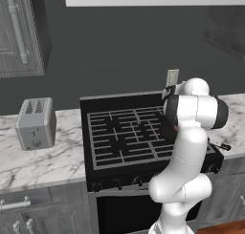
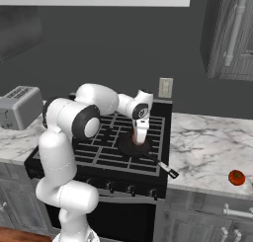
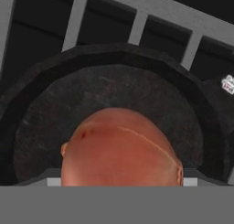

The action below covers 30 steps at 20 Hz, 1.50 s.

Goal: Place the pan on the front right burner on the stove. Then place the tomato and the onion in the pan and turn on the front right burner.

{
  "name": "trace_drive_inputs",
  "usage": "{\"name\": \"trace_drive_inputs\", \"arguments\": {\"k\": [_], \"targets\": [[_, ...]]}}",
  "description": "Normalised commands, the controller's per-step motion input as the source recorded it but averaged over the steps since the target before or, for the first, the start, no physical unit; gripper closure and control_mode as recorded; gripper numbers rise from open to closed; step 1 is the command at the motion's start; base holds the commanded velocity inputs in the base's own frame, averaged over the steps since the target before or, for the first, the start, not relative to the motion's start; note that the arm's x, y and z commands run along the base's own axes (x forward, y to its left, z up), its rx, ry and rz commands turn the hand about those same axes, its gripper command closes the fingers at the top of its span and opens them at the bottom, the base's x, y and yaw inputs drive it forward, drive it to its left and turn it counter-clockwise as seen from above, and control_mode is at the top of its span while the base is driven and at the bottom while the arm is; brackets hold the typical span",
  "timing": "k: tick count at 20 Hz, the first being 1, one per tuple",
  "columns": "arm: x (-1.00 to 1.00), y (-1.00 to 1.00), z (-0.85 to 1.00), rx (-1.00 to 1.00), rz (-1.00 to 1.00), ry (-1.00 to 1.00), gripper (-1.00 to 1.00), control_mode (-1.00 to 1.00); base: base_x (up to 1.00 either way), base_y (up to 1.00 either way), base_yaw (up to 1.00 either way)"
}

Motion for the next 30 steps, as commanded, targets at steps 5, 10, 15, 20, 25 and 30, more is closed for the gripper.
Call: {"name": "trace_drive_inputs", "arguments": {"k": [5,10,15,20,25,30], "targets": [[0.01,0.0,-0.18,0.0,0.0,-0.03,-1.0,-1.0,0.0,0.0,0.0],[0.0,0.0,-0.01,0.0,0.0,-0.08,-1.0,-1.0,0.0,0.0,0.0],[-0.01,0.0,0.0,0.0,0.0,-0.13,-1.0,-1.0,0.0,0.0,0.0],[-0.02,0.0,0.03,0.0,0.0,-0.11,-1.0,-1.0,0.0,0.0,0.0],[-0.1,-0.01,0.45,0.0,0.0,-0.06,-1.0,-1.0,0.0,0.0,0.0],[-0.29,-0.05,0.82,0.0,-0.02,0.0,-1.0,-1.0,0.0,0.0,0.0]]}}
